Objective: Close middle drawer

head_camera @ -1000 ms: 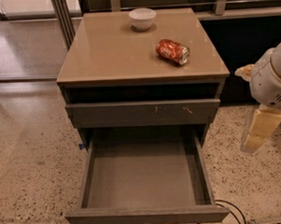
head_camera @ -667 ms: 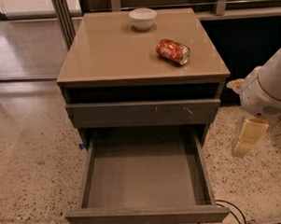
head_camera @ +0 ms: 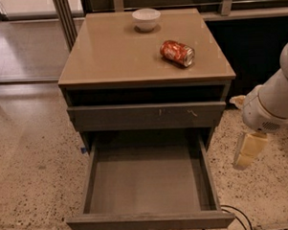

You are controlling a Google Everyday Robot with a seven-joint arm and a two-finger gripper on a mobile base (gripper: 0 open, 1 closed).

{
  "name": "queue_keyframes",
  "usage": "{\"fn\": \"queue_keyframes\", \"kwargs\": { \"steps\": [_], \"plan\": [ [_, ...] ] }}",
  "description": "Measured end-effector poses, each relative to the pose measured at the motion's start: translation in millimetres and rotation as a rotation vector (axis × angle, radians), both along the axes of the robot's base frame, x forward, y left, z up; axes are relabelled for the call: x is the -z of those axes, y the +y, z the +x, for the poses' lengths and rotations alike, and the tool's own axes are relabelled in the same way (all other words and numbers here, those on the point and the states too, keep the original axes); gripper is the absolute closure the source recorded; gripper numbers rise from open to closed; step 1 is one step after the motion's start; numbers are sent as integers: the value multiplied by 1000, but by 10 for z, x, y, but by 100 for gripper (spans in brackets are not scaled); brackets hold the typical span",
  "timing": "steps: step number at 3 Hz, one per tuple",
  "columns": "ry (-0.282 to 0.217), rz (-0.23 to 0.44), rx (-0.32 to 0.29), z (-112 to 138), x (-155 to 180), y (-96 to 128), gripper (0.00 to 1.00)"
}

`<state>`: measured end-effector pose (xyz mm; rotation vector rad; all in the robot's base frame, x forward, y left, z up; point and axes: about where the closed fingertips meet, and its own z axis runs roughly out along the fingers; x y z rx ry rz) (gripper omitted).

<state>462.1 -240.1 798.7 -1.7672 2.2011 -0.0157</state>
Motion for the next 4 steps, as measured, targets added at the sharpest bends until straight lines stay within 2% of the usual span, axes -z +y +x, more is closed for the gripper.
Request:
{"fn": "queue_keyframes", "kwargs": {
  "steps": [1, 2, 3, 4],
  "plan": [
    [6, -10, -22, -117, 219, 85, 0],
    [29, -30, -53, -314, 620, 297, 0],
    [74, -20, -75, -446, 1000, 456, 0],
    [116, -3, -72, -519, 1348, 552, 0]
  ]
}}
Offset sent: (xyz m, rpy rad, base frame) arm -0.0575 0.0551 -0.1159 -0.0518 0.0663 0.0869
